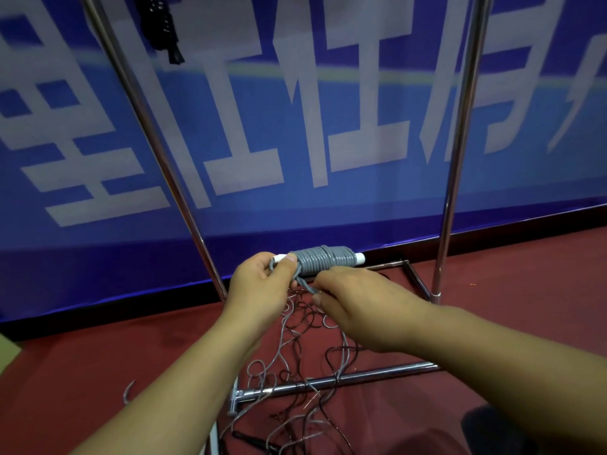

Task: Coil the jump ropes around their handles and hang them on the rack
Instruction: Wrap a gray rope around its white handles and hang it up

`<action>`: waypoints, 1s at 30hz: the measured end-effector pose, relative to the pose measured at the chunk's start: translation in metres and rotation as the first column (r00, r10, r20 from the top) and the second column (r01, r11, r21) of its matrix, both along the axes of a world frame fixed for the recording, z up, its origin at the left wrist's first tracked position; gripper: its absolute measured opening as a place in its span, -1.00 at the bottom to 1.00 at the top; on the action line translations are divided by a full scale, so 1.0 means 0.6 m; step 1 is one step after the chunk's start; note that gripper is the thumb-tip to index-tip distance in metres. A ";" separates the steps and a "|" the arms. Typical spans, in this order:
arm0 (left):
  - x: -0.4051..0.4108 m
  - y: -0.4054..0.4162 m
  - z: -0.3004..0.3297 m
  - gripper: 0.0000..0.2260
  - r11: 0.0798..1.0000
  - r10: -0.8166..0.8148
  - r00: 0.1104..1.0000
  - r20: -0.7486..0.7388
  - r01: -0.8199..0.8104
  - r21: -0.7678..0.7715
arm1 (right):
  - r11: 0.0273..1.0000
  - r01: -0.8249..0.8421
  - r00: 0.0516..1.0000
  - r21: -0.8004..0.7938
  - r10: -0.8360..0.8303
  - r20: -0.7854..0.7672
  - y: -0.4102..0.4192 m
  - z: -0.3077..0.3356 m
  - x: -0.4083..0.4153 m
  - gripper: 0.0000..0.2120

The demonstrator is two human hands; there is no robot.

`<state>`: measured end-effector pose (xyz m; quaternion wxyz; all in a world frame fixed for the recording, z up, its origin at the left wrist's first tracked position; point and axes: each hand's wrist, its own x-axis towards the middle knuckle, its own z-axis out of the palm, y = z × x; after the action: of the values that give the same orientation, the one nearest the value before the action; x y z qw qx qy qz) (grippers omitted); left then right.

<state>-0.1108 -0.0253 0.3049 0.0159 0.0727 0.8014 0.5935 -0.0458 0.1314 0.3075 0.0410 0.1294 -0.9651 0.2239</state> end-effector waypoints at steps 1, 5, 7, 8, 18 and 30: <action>-0.001 -0.001 -0.001 -0.77 1.000 -0.005 1.000 -0.003 0.005 -0.015 | 1.000 0.003 1.000 0.015 -0.003 -0.011 0.001 0.001 0.002 -0.77; -0.005 -0.005 -0.001 -0.79 0.996 -0.032 0.999 -0.018 0.031 -0.079 | 0.997 0.042 0.994 0.069 -0.035 -0.100 0.007 0.005 0.007 -0.75; -0.006 -0.007 -0.003 -0.79 0.993 -0.057 0.998 -0.014 0.055 -0.102 | 0.995 0.074 0.987 0.071 -0.062 -0.151 0.011 0.010 0.008 -0.72; -0.007 -0.008 -0.005 -0.78 0.992 -0.070 0.997 -0.012 0.069 -0.106 | 0.994 0.093 0.982 0.058 -0.082 -0.169 0.014 0.013 0.008 -0.72; -0.005 -0.015 -0.008 -0.84 0.942 -0.288 0.955 0.069 0.296 -0.157 | 0.976 0.205 0.957 -0.076 -0.216 -0.191 0.040 0.025 0.005 -0.68; 0.013 -0.018 0.007 -0.86 0.725 -0.561 0.826 -0.049 0.463 -0.509 | 0.945 0.248 0.962 -0.212 -0.266 -0.059 0.051 0.006 -0.018 -0.67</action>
<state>-0.1033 -0.0363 0.3093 0.1169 0.3448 0.8673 0.3395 -0.0566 0.1622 0.3110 0.1249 0.0073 -0.9431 0.3081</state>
